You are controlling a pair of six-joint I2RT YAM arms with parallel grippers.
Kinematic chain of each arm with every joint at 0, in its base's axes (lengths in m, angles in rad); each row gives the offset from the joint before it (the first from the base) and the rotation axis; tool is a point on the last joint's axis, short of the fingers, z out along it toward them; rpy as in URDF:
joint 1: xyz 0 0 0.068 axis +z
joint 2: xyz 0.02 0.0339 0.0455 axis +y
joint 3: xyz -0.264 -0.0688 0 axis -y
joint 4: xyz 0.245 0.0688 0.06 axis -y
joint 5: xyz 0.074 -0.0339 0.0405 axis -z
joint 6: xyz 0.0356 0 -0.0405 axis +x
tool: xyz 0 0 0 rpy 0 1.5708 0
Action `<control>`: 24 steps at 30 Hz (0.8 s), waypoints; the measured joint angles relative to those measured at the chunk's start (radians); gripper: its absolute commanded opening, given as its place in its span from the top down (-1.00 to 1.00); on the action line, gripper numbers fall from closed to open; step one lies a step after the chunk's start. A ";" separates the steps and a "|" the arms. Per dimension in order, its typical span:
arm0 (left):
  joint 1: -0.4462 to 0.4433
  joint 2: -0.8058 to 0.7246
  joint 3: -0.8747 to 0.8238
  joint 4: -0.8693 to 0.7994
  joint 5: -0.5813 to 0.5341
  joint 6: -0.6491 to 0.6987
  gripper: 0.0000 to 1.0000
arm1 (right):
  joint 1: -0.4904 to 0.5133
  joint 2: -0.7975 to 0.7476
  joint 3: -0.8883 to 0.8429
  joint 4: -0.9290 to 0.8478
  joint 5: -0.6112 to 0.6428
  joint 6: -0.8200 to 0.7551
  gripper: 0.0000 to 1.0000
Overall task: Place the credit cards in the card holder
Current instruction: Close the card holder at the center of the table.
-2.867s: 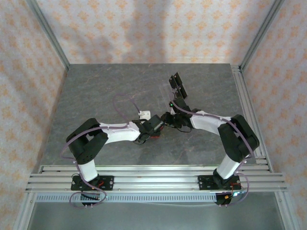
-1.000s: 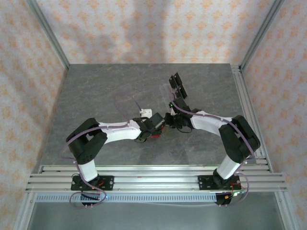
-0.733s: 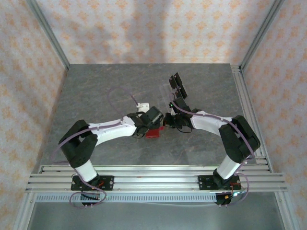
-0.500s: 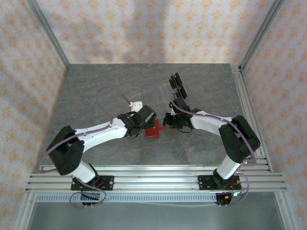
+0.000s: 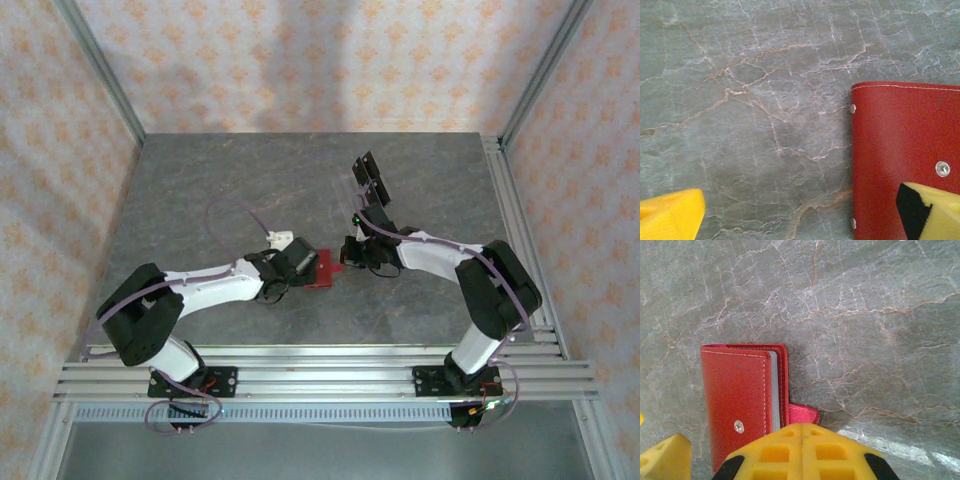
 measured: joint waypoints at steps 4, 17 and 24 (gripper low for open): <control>-0.007 0.034 -0.002 0.025 0.008 -0.003 -0.99 | 0.000 0.000 0.005 -0.006 0.000 0.000 1.00; -0.020 0.095 -0.002 0.047 -0.002 -0.042 -0.99 | 0.000 0.000 0.011 -0.040 0.006 -0.020 0.60; -0.020 0.101 0.004 0.047 -0.003 -0.050 -0.99 | 0.000 0.000 0.011 -0.055 0.012 -0.026 0.67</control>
